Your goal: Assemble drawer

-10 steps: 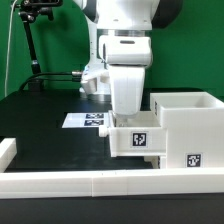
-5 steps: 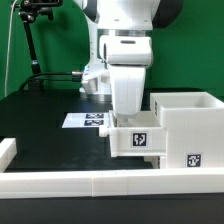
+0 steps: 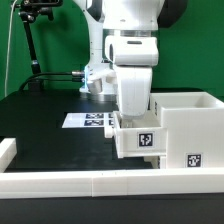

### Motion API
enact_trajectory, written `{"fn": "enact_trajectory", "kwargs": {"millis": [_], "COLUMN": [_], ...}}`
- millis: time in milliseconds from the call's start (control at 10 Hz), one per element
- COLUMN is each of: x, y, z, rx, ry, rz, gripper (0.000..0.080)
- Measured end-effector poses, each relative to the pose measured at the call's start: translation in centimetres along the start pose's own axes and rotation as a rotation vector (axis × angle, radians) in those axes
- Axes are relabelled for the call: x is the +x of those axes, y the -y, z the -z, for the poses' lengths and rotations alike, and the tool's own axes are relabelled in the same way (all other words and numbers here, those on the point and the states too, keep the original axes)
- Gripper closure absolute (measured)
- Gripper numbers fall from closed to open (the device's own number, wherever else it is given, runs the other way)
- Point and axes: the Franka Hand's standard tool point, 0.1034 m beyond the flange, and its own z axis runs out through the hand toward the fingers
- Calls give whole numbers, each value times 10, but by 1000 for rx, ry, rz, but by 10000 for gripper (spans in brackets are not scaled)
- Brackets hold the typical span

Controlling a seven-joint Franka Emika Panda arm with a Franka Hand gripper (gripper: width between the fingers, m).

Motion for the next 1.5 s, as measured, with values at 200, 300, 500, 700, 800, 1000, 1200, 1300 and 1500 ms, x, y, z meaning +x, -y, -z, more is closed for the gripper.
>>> {"fn": "enact_trajectory", "kwargs": {"millis": [200, 300, 500, 700, 800, 1000, 1200, 1300, 1500], "x": [-1, -1, -1, -1, -2, -11, -36, -51, -58], "y": [0, 0, 0, -1, -2, -3, -4, -3, 0], "z": [0, 0, 1, 12, 19, 38, 51, 48, 42], "rx": [1, 1, 1, 1, 1, 7, 28, 44, 56], "ry": [0, 0, 1, 7, 11, 25, 41, 42, 35], "rz": [-3, -3, -4, -4, -5, 5, 52, 118, 127], "gripper": [755, 755, 646, 452, 253, 178, 155, 150, 150]}}
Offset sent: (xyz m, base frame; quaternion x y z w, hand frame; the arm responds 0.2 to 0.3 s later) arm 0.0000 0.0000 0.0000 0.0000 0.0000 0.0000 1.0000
